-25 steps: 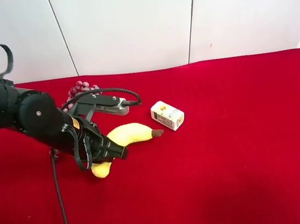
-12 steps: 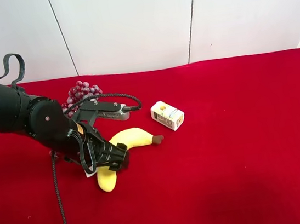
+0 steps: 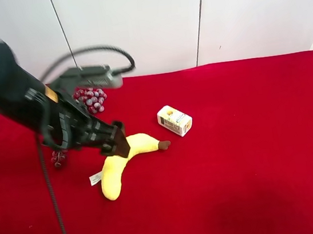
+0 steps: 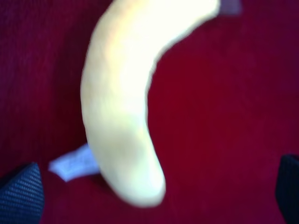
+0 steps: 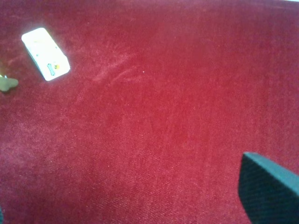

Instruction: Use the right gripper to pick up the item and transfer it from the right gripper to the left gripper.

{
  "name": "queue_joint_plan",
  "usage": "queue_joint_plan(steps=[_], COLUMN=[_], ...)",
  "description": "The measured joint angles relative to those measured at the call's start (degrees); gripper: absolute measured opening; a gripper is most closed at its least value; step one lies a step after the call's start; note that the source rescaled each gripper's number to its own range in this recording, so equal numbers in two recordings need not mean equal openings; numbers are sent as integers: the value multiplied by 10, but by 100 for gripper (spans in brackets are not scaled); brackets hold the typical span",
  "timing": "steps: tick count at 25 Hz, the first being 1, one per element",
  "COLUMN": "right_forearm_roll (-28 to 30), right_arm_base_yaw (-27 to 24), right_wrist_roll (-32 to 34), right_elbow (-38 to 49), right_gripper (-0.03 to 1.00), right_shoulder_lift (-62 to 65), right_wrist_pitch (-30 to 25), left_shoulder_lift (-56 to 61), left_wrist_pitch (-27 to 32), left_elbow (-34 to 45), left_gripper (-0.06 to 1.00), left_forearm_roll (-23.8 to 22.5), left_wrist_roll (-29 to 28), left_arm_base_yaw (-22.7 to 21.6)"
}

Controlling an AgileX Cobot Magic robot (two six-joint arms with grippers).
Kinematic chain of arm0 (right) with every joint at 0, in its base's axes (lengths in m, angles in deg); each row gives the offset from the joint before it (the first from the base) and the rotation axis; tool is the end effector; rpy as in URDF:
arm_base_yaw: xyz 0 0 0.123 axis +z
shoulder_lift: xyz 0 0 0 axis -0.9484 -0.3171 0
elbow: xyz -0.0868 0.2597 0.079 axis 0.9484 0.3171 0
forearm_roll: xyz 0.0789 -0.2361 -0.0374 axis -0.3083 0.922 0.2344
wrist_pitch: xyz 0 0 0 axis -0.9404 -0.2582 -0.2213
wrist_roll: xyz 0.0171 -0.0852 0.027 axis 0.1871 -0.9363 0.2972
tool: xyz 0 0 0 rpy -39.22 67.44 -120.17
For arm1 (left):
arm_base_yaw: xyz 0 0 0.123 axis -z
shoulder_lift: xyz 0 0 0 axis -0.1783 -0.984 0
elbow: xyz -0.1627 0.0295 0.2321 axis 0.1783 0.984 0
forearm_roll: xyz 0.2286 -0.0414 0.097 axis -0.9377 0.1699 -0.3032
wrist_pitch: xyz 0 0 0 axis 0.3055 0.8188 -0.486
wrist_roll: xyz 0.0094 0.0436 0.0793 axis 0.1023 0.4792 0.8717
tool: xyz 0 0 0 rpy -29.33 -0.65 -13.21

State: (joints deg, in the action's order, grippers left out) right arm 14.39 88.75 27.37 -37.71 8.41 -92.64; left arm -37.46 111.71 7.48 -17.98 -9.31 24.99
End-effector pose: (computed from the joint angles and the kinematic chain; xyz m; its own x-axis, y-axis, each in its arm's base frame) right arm -0.0023 -0.0025 0.2713 -0.4478 -0.1636 -0.8790 -0.2911 0.9562 -0.0297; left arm 0.2229 -0.1725 0.2310 -0.8603 0.3277 -0.3906 0.4323 0.8750 -0.2180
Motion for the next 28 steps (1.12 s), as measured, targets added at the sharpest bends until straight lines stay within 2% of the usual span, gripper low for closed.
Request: queue_joint_plan(steps=[5, 13, 15, 18, 22, 28], right_forearm_roll=[0, 0, 0, 0, 0, 0], right_arm_base_yaw=[0, 0, 0, 0, 0, -1], right_wrist_roll=[0, 0, 0, 0, 0, 0], right_elbow=[0, 0, 0, 0, 0, 0], right_gripper=[100, 100, 100, 100, 100, 100], right_shoulder_lift=[0, 0, 0, 0, 0, 0], right_wrist_pitch=[0, 0, 0, 0, 0, 0], left_shoulder_lift=[143, 391, 442, 519, 627, 784], left_wrist_pitch=[143, 297, 310, 313, 314, 270], left_elbow=[-31, -33, -31, -1, 79, 192], left_gripper=[100, 100, 100, 100, 100, 100], left_forearm_roll=[-35, -127, -148, -156, -159, -152], left_wrist_roll=[-3, -8, -8, -8, -5, -3], left_arm_base_yaw=[0, 0, 0, 0, 0, 0])
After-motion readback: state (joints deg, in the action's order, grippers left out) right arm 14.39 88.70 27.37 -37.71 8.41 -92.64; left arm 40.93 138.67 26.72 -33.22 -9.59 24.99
